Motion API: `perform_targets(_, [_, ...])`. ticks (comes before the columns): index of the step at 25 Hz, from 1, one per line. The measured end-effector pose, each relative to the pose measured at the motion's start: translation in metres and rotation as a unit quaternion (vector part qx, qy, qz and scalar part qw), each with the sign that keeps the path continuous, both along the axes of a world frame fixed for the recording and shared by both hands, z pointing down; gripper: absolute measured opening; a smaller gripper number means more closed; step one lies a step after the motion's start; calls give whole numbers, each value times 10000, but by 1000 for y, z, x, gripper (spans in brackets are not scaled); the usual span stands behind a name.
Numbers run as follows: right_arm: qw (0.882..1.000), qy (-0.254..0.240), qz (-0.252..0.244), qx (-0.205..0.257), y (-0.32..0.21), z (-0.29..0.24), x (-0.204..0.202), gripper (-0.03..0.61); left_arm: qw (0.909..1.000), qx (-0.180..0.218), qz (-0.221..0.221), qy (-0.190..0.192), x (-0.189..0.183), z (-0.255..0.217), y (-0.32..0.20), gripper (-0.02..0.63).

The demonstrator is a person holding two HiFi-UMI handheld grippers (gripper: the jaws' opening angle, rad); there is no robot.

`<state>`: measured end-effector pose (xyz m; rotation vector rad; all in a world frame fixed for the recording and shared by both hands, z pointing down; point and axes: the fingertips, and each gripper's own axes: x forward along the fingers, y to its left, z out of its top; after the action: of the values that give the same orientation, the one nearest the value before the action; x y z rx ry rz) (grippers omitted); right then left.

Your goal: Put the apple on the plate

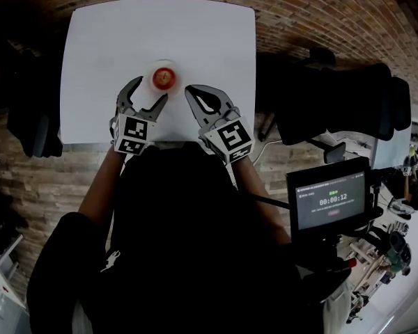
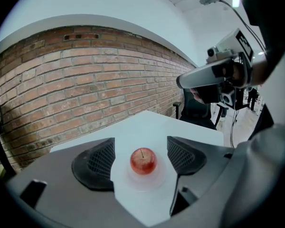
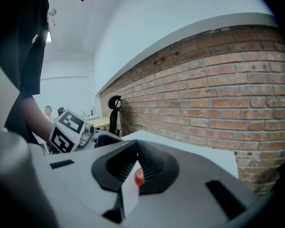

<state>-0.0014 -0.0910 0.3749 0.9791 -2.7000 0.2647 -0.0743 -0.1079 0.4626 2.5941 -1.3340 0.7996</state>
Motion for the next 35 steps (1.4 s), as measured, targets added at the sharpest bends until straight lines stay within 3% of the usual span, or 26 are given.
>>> perform_targets(12, [9998,-158,-20,127,-5,-15,-6,4,9997,152,-173,32,-19,-15,3,310])
perform_targets(19, [9995,-201,-25,239,-7,-24,-10,3,9994,285,-164,107,-19,-37,2,225])
perform_targets(28, [9996,-212,32,201,-5,-26,-6,3,9978,412,-280,448,-21,-63,9,49])
perform_targets(35, [9995,-214,61,234,-4,-30,-4,3,9957,471,-605,517,-43,-66,9,11])
